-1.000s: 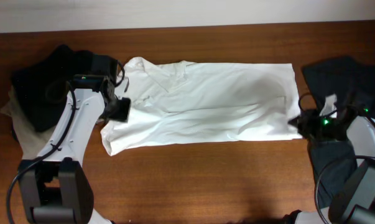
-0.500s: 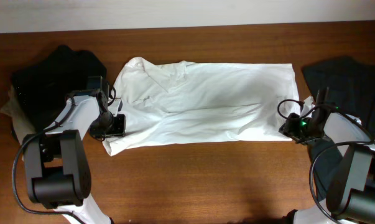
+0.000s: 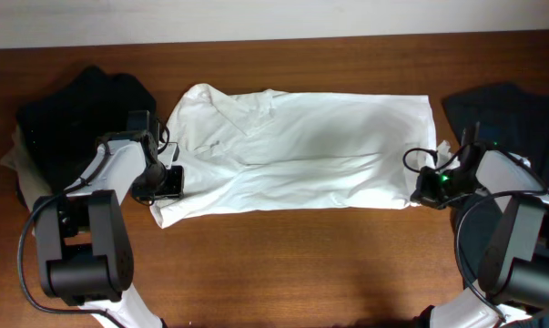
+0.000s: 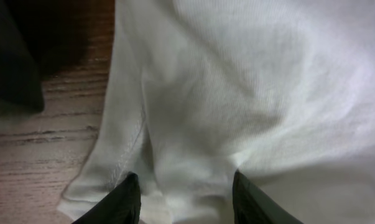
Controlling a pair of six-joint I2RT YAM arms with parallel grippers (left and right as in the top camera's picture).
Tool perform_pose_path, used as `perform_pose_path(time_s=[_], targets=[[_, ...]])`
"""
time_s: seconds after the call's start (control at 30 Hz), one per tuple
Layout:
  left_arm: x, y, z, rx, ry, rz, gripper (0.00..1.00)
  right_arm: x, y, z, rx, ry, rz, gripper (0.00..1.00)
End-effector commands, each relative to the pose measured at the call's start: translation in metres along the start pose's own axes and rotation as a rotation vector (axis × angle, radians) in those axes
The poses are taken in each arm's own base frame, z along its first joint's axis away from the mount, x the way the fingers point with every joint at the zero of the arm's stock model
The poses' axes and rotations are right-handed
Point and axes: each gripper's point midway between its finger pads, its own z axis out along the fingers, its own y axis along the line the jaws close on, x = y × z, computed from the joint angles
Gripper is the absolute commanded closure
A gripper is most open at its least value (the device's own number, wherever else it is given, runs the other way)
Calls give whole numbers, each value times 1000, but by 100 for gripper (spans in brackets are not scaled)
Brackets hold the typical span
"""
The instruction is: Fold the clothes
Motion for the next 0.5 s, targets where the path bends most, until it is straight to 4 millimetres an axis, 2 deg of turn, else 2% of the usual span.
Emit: perform_pose_path(time_s=[0.0,0.07,0.1,0.2,0.23,0.27,0.3,0.37,0.43,0.47], targets=[[4,-1,6,16,17,-6,52,-16,-14,-31,143,-31,28,96],[4,-1,6,16,17,-2,52,-5,-49,-65,405,10,175,96],[4,-1,6,15,17,-2,52,0,-53,-76,452,21,232,96],[4,-1,6,15,17,-2,52,7,-51,-76,449,51,233,94],[4,-1,6,16,18,-2,52,11,-51,-77,450,66,234,74],[5,-2,6,16,22,-2,52,12,-51,-77,447,71,235,73],[6,-2,6,17,26,-3,52,12,-48,-76,433,71,235,73],[11,-2,5,19,47,-4,41,6,-39,-71,370,56,234,69],[13,-3,4,23,56,-5,38,-11,-8,-55,163,12,118,65],[12,-3,4,23,54,-5,38,-17,-5,-49,130,-19,111,62]])
